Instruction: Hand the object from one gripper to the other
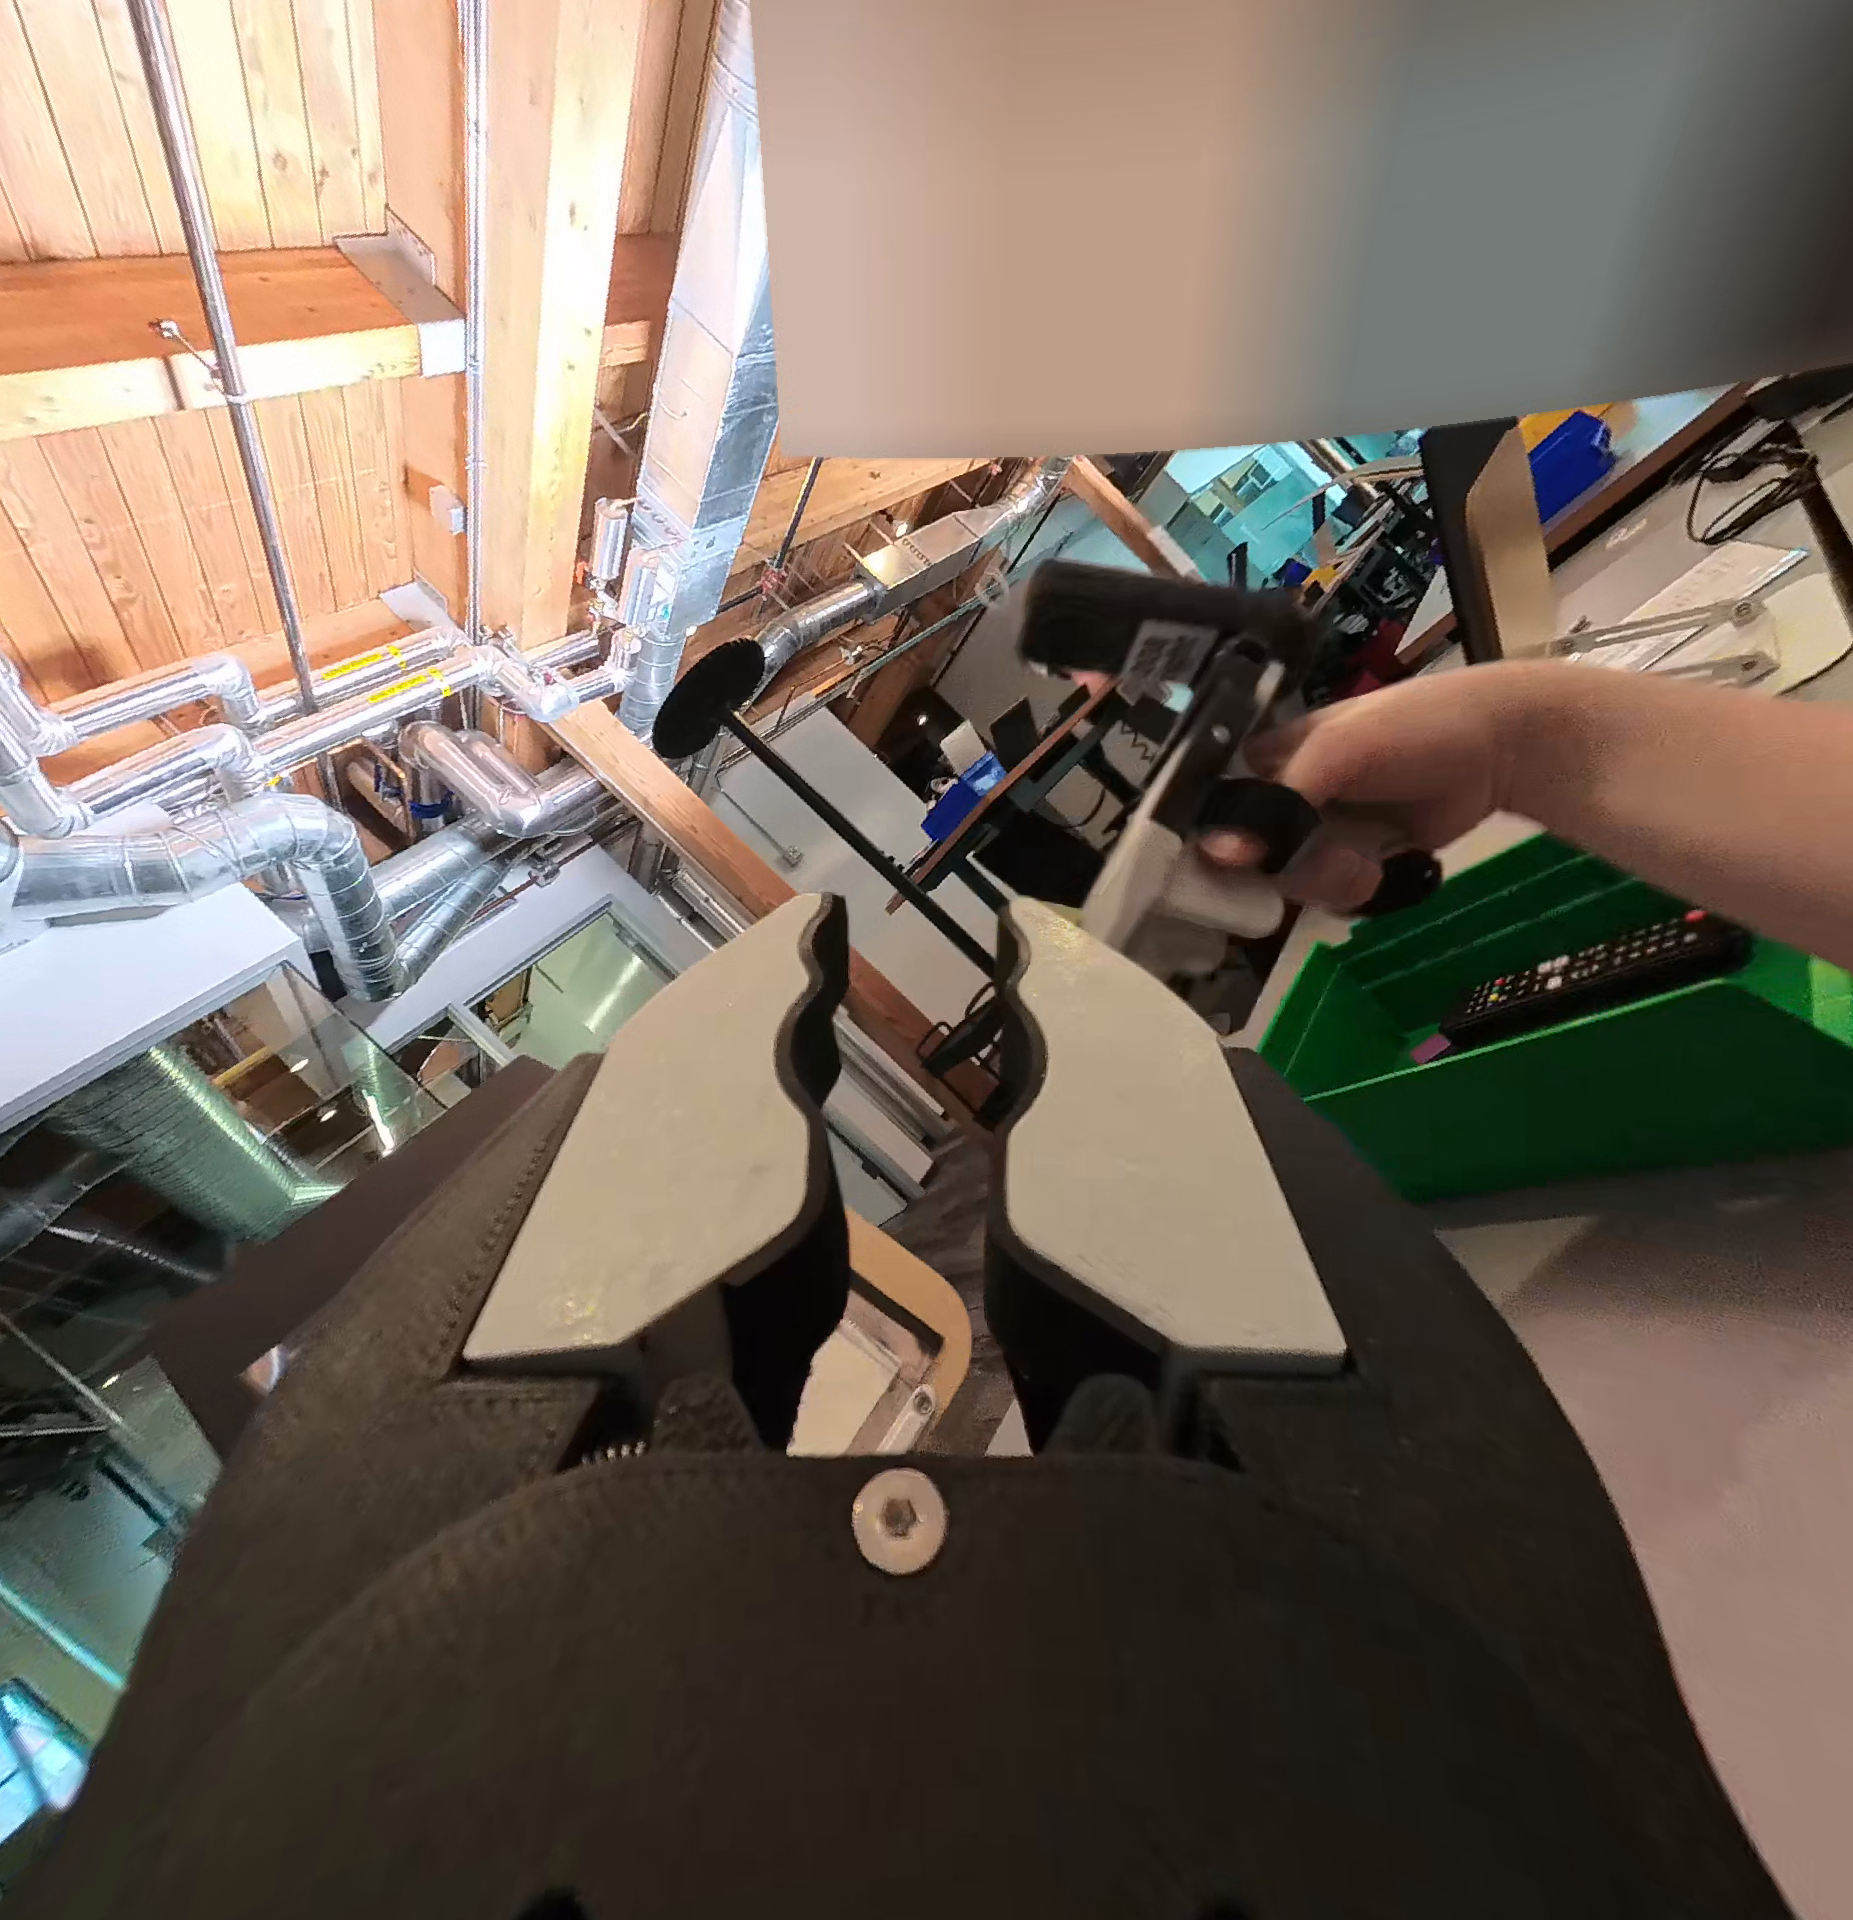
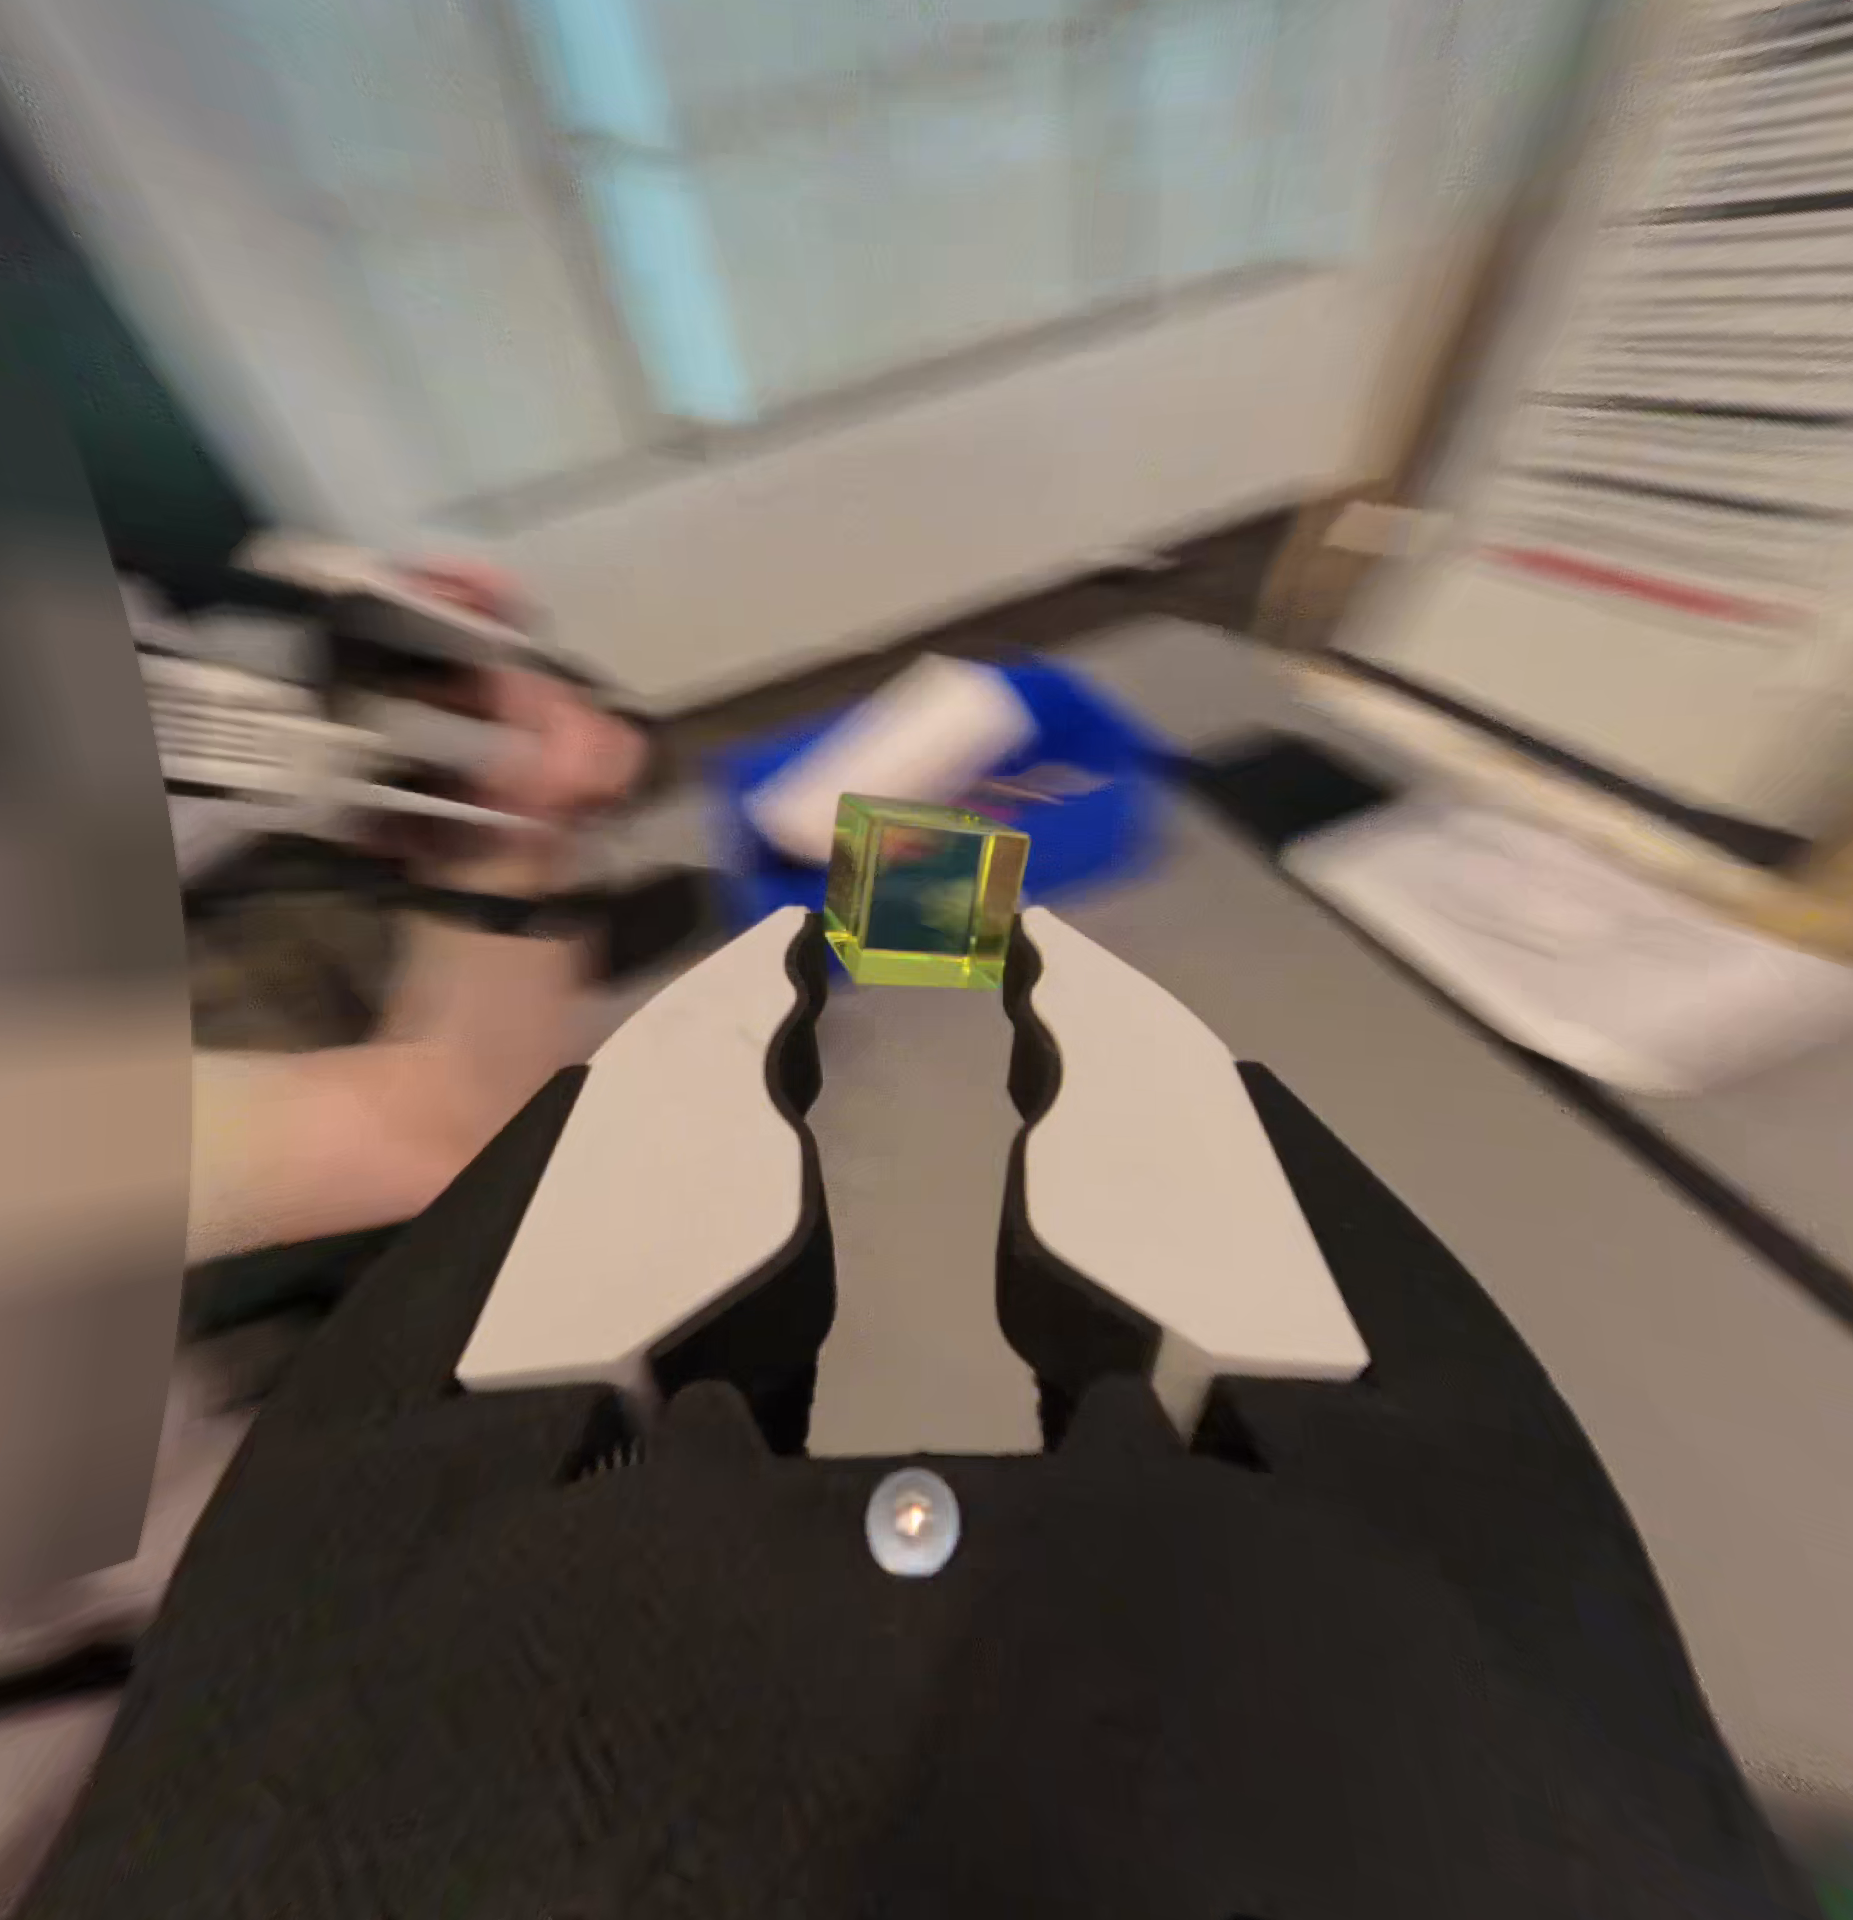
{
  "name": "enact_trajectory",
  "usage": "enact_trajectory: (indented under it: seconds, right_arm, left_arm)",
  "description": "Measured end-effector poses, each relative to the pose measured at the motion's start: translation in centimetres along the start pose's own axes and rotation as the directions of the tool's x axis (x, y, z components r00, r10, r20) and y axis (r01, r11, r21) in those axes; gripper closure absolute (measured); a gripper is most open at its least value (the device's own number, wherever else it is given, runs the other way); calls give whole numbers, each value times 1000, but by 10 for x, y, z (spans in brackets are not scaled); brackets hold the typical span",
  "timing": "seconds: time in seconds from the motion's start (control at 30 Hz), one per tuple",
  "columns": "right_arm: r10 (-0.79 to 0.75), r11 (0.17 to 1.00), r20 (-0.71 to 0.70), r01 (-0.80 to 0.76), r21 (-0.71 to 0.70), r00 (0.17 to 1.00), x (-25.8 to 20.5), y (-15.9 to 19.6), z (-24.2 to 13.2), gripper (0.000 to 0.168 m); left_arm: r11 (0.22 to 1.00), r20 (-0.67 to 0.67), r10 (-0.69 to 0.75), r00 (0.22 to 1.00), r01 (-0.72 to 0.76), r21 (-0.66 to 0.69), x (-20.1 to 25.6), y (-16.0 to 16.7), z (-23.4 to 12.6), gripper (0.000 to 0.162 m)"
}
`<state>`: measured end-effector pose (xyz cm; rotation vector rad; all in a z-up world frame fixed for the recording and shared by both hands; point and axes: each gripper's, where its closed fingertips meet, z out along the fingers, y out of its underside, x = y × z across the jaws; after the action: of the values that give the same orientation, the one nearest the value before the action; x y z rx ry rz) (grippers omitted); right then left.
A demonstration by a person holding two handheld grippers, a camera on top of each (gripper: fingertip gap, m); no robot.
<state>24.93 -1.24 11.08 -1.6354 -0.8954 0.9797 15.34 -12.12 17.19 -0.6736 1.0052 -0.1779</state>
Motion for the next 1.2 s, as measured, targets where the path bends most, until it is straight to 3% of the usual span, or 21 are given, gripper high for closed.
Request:
enact_trajectory:
  seconds: [0.03, 0.1, 0.13, 0.2, 0.4, 0.43, 0.57, 0.8, 0.97, 1.07, 1.13, 1.2]
  right_arm:
    - [-48, 997, -263, 30, -74, 964, 46, 15, -25, 134]
    - [-87, 968, -623, -82, -238, 777, 120, 57, -86, 134]
    - [-72, 940, -715, -192, -282, 696, 145, 81, -113, 134]
    - [5, 878, -794, -383, -288, 608, 174, 125, -146, 133]
    - [210, 788, -822, -589, -178, 530, 216, 192, -167, 140]
    - [239, 764, -816, -621, -176, 526, 217, 202, -168, 166]
    - [317, 696, -806, -700, -160, 499, 219, 227, -170, 167]
    - [308, 644, -796, -730, -229, 521, 207, 239, -169, 167]
    - [316, 602, -852, -782, -160, 418, 218, 256, -183, 167]
    - [311, 569, -858, -804, -176, 408, 219, 267, -184, 166]
    - [301, 606, -852, -776, -176, 428, 218, 253, -182, 166]
    - [292, 695, -836, -703, -148, 465, 218, 220, -176, 166]
  left_arm:
    - [1000, 6, 11, 1000, -11, -8, -2, 0, -1, 136]
    - [999, 9, 28, 1000, -27, -24, -3, 0, -2, 137]
    - [999, 7, 31, 999, -31, -32, -3, 0, -3, 137]
    - [998, 12, 47, 999, -46, -46, -5, 0, -4, 137]
    - [993, 14, 84, 996, -83, -89, -6, 3, -6, 137]
    - [992, 13, 90, 996, -89, -91, -5, 3, -6, 137]
    - [991, 5, 94, 996, -93, -98, -3, 4, -4, 138]
    - [990, 5, 100, 995, -99, -103, -3, 3, -4, 138]
    - [981, 3, 134, 991, -132, -141, -4, 10, -4, 138]
    - [972, 34, 157, 987, -149, -180, -13, 16, -8, 138]
    - [959, 74, 159, 984, -136, -249, -29, 26, -16, 138]
    - [939, 132, 138, 982, -87, -333, -51, 40, -31, 140]
